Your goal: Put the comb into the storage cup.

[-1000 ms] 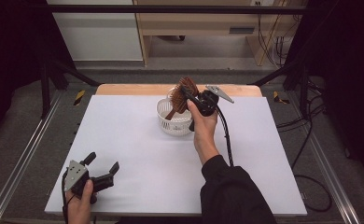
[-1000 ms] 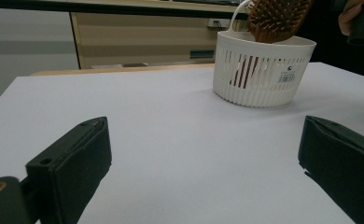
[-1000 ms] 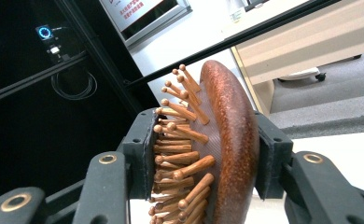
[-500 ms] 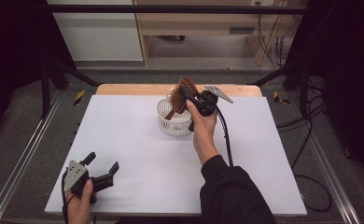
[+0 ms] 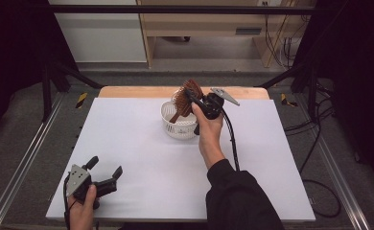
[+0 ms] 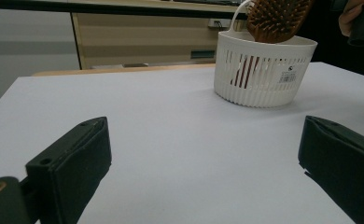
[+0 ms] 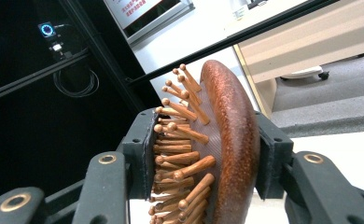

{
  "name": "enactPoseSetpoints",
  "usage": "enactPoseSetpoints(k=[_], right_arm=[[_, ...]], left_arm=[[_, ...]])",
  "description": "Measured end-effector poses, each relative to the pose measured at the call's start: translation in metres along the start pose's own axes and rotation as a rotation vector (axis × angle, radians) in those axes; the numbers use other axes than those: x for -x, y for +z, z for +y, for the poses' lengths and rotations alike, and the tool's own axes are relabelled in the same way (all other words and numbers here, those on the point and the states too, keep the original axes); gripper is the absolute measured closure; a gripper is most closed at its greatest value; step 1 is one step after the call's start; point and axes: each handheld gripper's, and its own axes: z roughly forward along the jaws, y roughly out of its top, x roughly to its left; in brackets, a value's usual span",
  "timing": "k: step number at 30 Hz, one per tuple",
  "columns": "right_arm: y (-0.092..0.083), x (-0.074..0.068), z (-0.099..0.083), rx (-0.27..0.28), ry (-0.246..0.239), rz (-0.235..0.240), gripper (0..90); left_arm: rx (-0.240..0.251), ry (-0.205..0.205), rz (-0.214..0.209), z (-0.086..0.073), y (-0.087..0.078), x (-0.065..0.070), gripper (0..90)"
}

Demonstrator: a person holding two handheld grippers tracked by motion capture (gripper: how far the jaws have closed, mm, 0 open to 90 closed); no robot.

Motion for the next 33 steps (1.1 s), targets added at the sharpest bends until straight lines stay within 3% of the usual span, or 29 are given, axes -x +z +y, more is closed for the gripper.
enactPoseSetpoints(k=[33], right_arm=[[-0.0034, 0.0021, 0.0029, -0.035, -0.045, 0.009, 48.9]], left_arm=[[0.001, 0.000, 0.001, 0.0001, 0.0000, -0.0002, 2.7]])
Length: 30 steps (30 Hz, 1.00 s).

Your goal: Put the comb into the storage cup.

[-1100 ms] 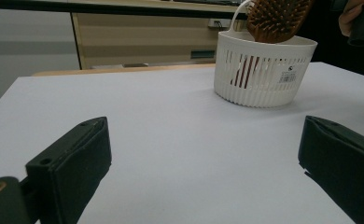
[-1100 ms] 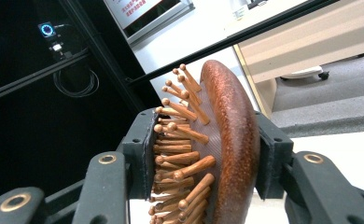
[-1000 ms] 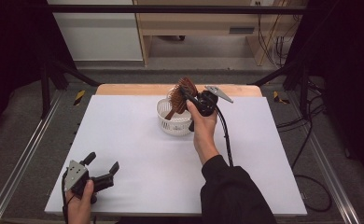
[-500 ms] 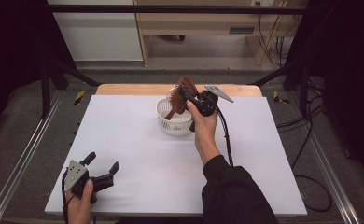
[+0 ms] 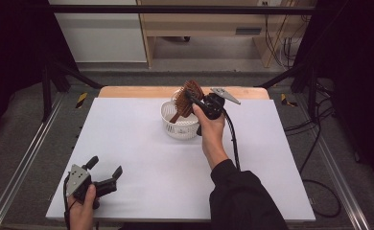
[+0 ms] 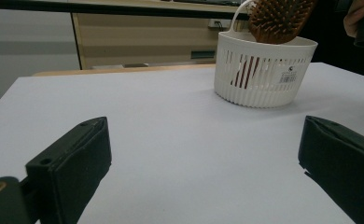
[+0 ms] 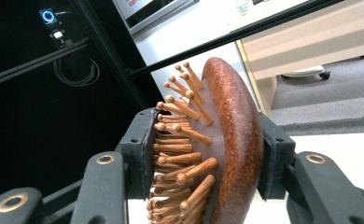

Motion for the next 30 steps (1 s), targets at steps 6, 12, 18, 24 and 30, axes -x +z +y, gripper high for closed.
enactPoseSetpoints(k=[6, 12, 18, 24, 30], right_arm=[[-0.002, 0.001, 0.001, -0.017, -0.016, -0.003, 48.2], [-0.003, 0.004, 0.003, -0.035, -0.030, -0.005, 47.6], [-0.004, 0.007, 0.003, -0.044, -0.034, -0.006, 47.2], [-0.005, 0.009, 0.004, -0.060, -0.046, -0.009, 46.5], [-0.007, 0.011, 0.005, -0.073, -0.049, -0.006, 46.0]], left_arm=[[0.001, 0.000, 0.001, 0.000, 0.000, 0.000, 2.6], [0.001, 0.000, 0.000, 0.000, 0.000, 0.000, 2.7], [0.001, 0.000, 0.001, 0.000, 0.000, 0.000, 2.7], [0.001, 0.000, 0.001, 0.000, 0.000, 0.000, 2.7], [0.001, 0.002, -0.001, 0.000, 0.000, 0.000, 2.6]])
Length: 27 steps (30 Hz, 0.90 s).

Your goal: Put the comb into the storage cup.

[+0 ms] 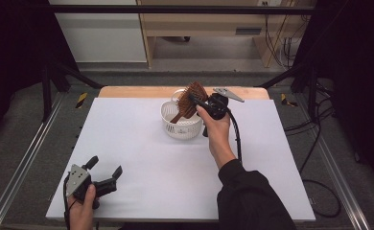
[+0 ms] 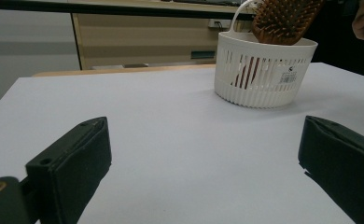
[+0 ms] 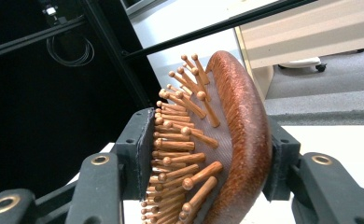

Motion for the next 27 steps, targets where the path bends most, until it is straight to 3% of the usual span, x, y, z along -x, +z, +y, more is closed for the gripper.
enactPoseSetpoints(k=[27], right_arm=[[-0.006, 0.017, 0.003, -0.059, -0.115, -0.052, 39.1]], left_arm=[[-0.005, 0.003, 0.001, -0.001, 0.001, 0.001, 2.6]])
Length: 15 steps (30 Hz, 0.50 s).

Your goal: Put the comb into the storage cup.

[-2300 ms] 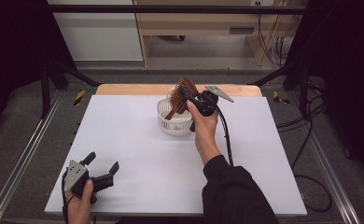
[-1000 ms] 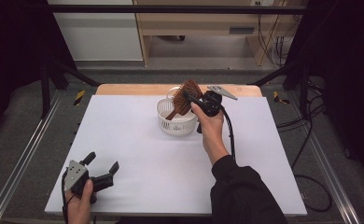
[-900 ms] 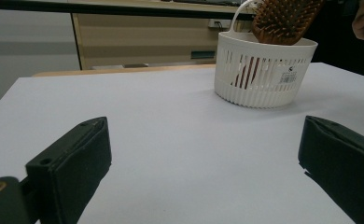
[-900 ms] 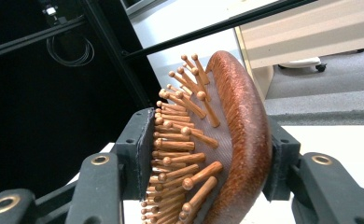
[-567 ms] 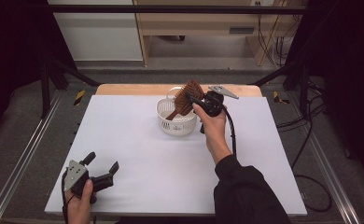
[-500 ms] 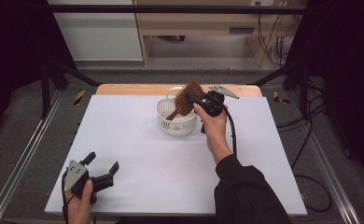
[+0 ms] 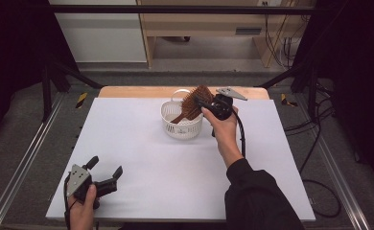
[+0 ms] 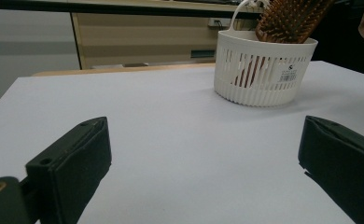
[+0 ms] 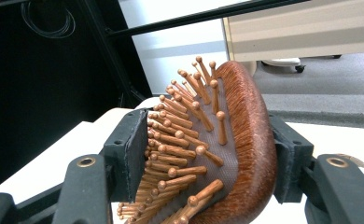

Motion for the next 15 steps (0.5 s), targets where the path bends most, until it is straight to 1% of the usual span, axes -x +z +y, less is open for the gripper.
enactPoseSetpoints(k=[15], right_arm=[[-0.0018, 0.0074, -0.0018, -0.017, 0.011, -0.003, 38.2]], left_arm=[[-0.002, 0.000, 0.000, -0.0001, 0.0002, -0.0003, 2.7]])
